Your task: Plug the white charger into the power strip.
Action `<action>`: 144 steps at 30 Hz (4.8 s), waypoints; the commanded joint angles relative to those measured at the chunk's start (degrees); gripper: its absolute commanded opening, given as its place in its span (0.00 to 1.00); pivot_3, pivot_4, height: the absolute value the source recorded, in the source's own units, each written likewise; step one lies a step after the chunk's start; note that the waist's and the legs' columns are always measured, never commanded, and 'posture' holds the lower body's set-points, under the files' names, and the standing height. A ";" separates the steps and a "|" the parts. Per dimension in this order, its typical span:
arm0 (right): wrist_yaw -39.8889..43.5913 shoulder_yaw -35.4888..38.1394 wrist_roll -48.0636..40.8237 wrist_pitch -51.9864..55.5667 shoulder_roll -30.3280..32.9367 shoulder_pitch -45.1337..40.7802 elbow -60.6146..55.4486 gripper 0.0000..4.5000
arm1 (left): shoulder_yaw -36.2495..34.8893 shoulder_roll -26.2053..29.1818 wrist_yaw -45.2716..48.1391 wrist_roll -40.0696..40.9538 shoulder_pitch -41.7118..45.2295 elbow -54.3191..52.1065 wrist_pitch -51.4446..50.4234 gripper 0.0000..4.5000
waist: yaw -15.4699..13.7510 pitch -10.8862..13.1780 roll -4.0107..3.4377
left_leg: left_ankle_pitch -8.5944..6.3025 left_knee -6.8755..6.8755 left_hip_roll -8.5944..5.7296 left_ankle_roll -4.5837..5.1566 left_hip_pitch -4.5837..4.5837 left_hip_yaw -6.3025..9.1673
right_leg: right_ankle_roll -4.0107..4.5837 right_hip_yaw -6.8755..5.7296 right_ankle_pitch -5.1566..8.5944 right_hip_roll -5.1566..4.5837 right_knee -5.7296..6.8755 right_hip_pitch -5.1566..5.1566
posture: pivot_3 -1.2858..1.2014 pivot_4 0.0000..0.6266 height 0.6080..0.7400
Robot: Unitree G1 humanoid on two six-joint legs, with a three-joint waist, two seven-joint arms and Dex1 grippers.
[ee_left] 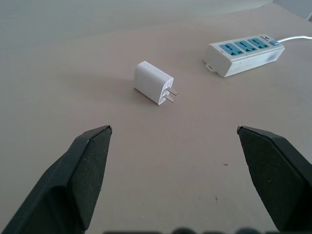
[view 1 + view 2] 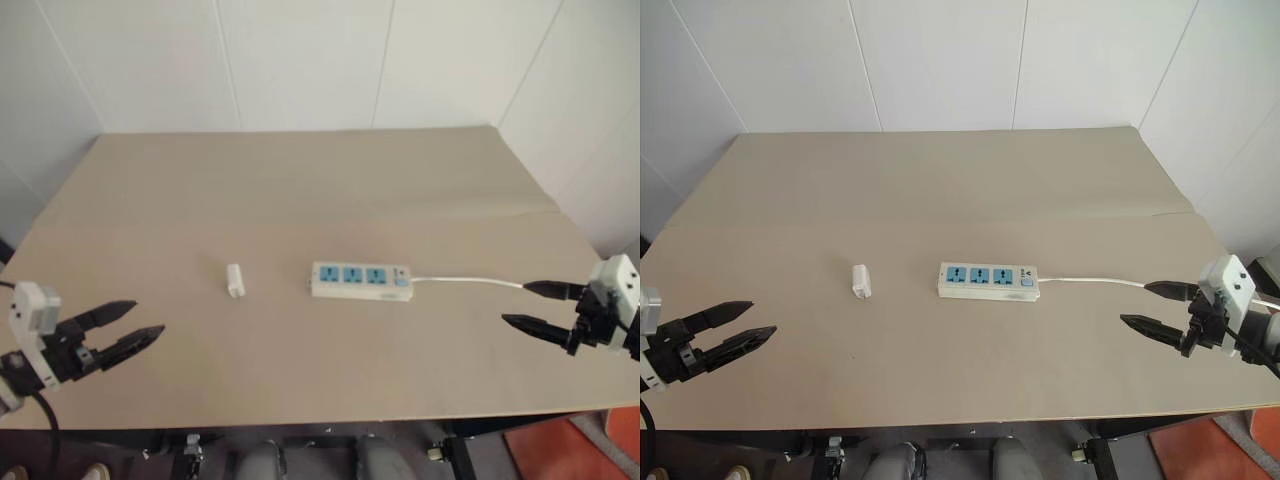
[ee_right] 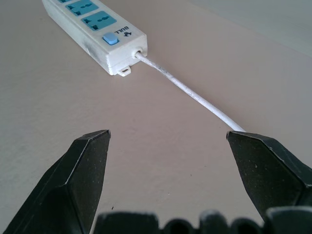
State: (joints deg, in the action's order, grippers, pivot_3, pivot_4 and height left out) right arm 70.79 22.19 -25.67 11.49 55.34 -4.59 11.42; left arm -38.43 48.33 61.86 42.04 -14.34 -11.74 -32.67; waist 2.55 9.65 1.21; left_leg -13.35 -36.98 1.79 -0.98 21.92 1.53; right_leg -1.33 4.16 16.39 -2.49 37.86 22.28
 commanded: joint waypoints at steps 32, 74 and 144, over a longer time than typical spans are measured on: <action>3.51 -7.75 2.74 -5.22 -2.82 -12.91 4.43 0.99 | 2.93 -2.15 -0.51 -1.39 -0.17 -2.80 4.09 1.00 | 0.34 -0.01 0.02 | 0.00 0.00 0.02 0.00 -0.06 -0.02 | 0.00 0.02 0.00 0.00 0.04 -0.01 | 0.52 0.24 1.00; 9.37 -23.72 25.02 -34.31 -25.24 -54.01 62.28 0.99 | 3.52 -7.17 -3.64 2.37 -6.16 -11.70 3.87 1.00 | 1.43 -0.01 0.04 | -0.01 0.01 0.05 -0.02 -0.03 0.04 | 0.04 0.00 -0.03 -0.11 0.12 0.06 | 0.52 0.24 1.00; 4.37 -14.45 18.92 -35.60 -32.06 -41.57 56.85 0.76 | 9.35 -6.16 -4.59 1.04 -2.42 -9.84 4.62 1.00 | 2.47 -0.19 0.35 | -0.03 0.09 0.08 -0.05 -0.40 -0.01 | 0.06 0.10 -0.03 -0.02 0.11 -0.18 | 0.52 0.24 1.00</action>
State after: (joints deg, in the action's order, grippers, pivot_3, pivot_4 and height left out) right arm 74.81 7.48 -5.84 -23.22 23.90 -46.58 69.34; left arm -28.68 42.33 57.22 42.83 -16.74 -20.30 -28.83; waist 5.01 9.46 1.55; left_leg -13.38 -36.88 1.87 -1.04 21.52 1.52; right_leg -1.27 4.26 16.36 -2.51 37.98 22.10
